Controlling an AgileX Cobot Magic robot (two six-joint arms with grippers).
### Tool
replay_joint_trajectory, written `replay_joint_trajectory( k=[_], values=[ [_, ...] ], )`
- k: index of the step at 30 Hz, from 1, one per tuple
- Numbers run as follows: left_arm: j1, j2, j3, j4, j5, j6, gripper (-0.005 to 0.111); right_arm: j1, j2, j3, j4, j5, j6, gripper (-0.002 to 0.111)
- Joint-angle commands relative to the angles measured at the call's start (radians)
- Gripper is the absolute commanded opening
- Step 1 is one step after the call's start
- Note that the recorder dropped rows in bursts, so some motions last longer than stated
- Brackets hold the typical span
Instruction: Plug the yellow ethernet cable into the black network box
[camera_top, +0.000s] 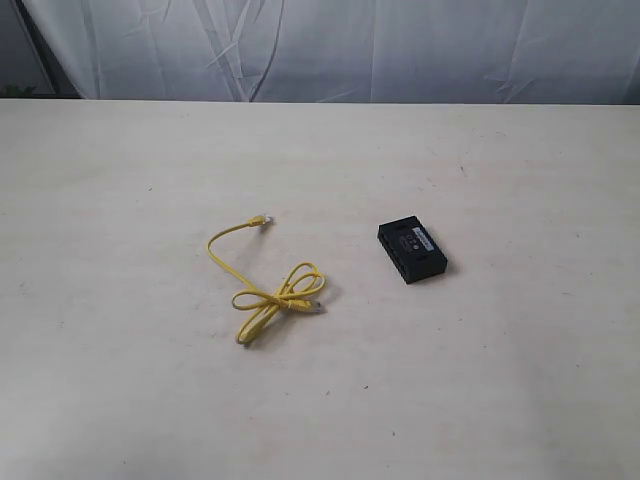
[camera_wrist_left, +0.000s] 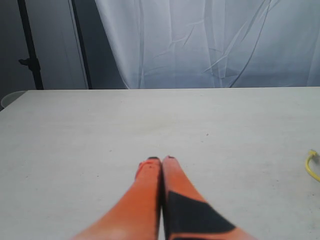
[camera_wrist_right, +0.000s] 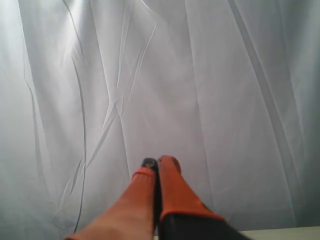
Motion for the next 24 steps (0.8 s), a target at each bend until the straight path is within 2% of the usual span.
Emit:
replay_joint_trajectory(
  k=[1, 5, 6, 12, 16, 19, 24],
  values=[
    [0.001, -0.005, 0.005, -0.002, -0.012, -0.003, 0.000, 0.000, 0.089, -0.130, -0.039, 0.114, -0.009, -0.001],
    [0.001, -0.005, 0.005, -0.002, -0.012, -0.003, 0.000, 0.000, 0.170, -0.223, -0.053, 0.259, -0.009, -0.001],
    [0.001, -0.005, 0.005, -0.002, -0.012, -0.003, 0.000, 0.000, 0.208, -0.265, -0.053, 0.353, -0.009, -0.001],
    [0.001, -0.005, 0.005, -0.002, -0.012, -0.003, 0.000, 0.000, 0.345, -0.379, -0.053, 0.640, -0.009, -0.001],
    [0.001, -0.005, 0.005, -0.002, -0.012, -0.003, 0.000, 0.000, 0.447, -0.454, -0.053, 0.778, -0.009, -0.001],
    [0.001, -0.005, 0.005, -0.002, -0.012, -0.003, 0.000, 0.000, 0.525, -0.487, -0.053, 0.786, -0.013, -0.001],
    [0.001, -0.005, 0.005, -0.002, -0.012, -0.003, 0.000, 0.000, 0.591, -0.489, -0.038, 0.654, -0.013, -0.001]
  ],
)
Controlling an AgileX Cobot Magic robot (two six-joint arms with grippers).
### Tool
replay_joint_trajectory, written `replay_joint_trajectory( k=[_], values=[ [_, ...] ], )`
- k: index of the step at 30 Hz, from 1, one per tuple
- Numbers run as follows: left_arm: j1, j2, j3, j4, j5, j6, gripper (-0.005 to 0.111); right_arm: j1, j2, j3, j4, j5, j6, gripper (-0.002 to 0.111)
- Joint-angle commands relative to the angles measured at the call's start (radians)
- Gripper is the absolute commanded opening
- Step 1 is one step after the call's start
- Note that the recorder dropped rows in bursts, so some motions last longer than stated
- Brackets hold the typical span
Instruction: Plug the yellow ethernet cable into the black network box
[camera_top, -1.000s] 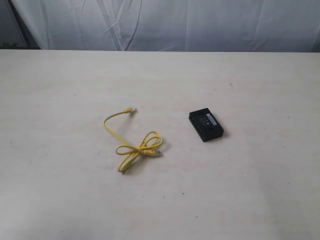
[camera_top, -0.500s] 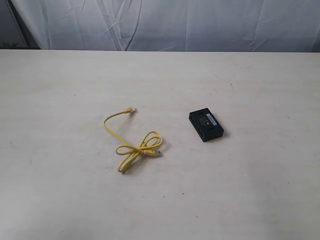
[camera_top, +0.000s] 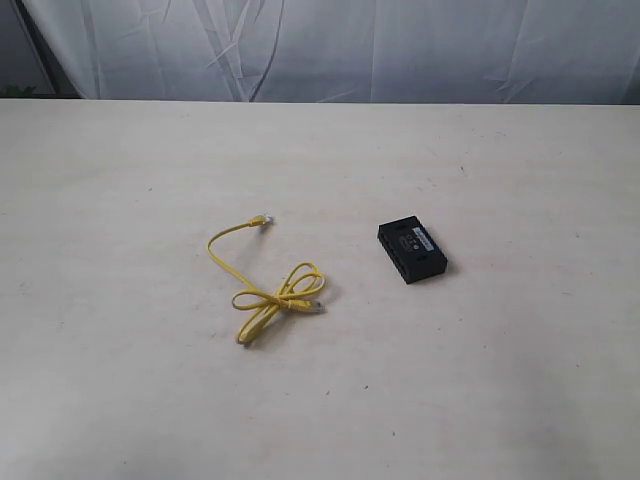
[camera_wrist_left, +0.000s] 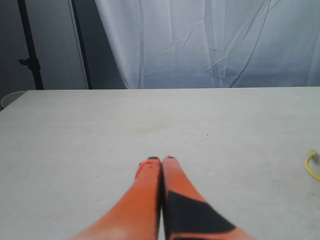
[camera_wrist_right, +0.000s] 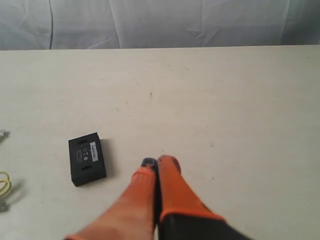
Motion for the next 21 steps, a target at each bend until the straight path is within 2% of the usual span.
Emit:
replay_joint_trajectory(
  k=[1, 13, 21],
  values=[
    [0.001, -0.005, 0.005, -0.002, -0.012, -0.003, 0.000, 0.000, 0.044, -0.008, 0.014, -0.115, -0.007, -0.001],
    [0.001, -0.005, 0.005, -0.002, -0.012, -0.003, 0.000, 0.000, 0.068, -0.010, 0.059, -0.149, -0.007, -0.001],
    [0.001, -0.005, 0.005, -0.002, -0.012, -0.003, 0.000, 0.000, 0.250, -0.145, 0.059, -0.097, -0.020, -0.001]
  ],
)
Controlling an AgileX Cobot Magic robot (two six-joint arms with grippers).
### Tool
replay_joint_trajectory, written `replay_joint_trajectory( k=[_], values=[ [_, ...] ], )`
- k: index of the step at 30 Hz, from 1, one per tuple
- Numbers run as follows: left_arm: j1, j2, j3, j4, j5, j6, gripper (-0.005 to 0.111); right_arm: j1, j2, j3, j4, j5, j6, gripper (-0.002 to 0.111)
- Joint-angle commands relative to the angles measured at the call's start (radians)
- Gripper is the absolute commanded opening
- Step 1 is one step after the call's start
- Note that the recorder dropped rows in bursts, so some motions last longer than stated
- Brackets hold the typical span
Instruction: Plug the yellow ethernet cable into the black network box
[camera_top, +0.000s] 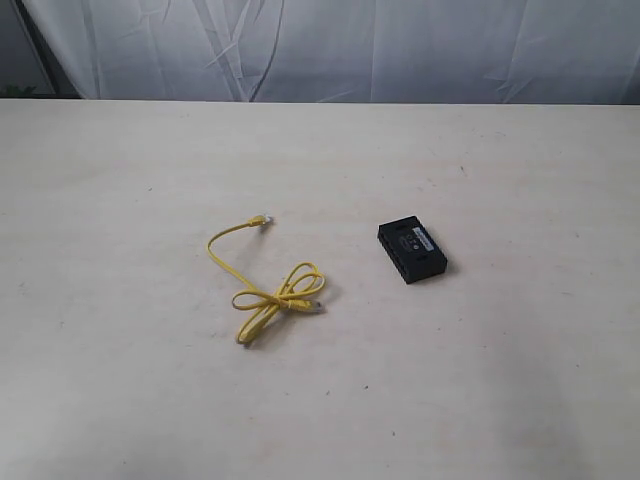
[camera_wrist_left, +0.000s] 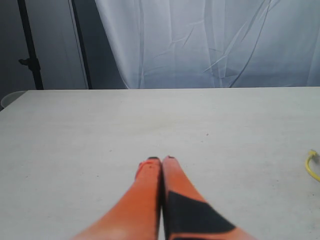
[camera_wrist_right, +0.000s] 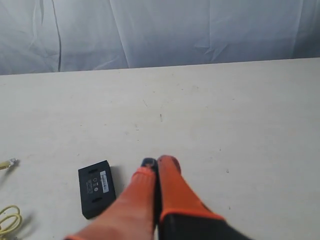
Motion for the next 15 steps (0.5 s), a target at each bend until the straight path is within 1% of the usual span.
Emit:
replay_joint_trajectory(
  k=[1, 7, 10, 15],
  values=[
    [0.001, -0.005, 0.005, -0.002, -0.012, -0.003, 0.000, 0.000, 0.113, -0.085, 0.003, 0.019, -0.026, -0.001],
    [0.001, -0.005, 0.005, -0.002, -0.012, -0.003, 0.000, 0.000, 0.274, -0.186, 0.003, 0.091, -0.053, -0.001],
    [0.001, -0.005, 0.005, -0.002, -0.012, -0.003, 0.000, 0.005, 0.335, -0.208, 0.003, 0.091, -0.053, -0.001],
    [0.001, -0.005, 0.005, -0.002, -0.012, -0.003, 0.000, 0.048, 0.420, -0.230, 0.005, 0.084, -0.087, -0.001]
  ],
)
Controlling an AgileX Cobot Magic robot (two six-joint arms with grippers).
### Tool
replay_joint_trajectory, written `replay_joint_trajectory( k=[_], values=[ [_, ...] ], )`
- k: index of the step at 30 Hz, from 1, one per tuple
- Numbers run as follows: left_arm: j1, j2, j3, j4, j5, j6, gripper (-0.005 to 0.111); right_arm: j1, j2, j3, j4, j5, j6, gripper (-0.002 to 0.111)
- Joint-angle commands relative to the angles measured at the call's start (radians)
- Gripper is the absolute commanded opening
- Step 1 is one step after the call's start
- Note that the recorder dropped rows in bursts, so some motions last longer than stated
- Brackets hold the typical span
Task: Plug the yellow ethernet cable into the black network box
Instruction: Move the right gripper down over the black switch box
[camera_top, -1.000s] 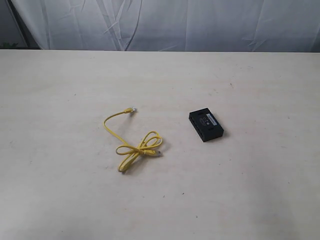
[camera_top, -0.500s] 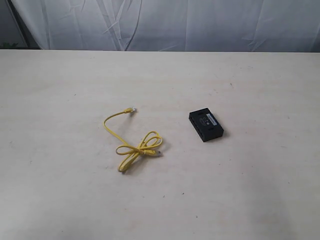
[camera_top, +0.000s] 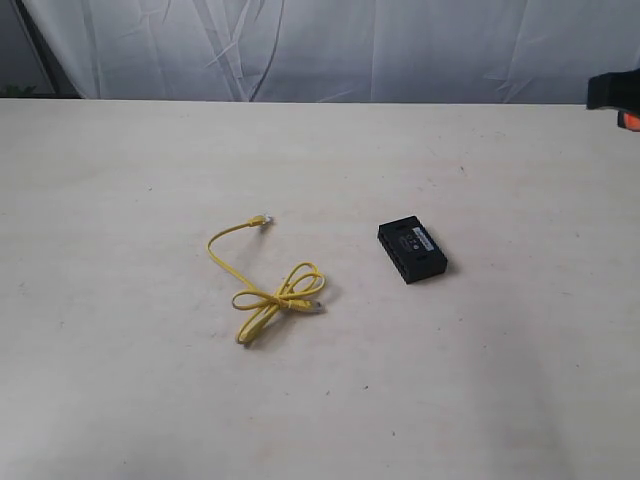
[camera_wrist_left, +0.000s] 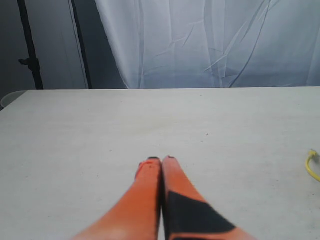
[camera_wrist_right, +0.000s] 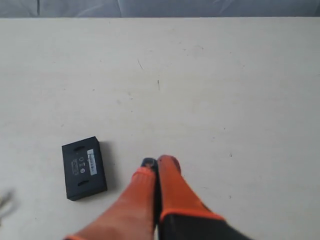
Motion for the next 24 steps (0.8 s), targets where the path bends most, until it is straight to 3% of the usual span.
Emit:
replay_joint_trajectory(
  k=[1, 24],
  values=[
    [0.001, -0.005, 0.005, -0.002, -0.012, -0.003, 0.000, 0.047, 0.078, -0.029, 0.001, -0.005, -0.051, -0.001],
    [0.001, -0.005, 0.005, -0.002, -0.012, -0.003, 0.000, 0.265, 0.530, -0.206, -0.007, 0.025, -0.104, -0.001]
  ],
)
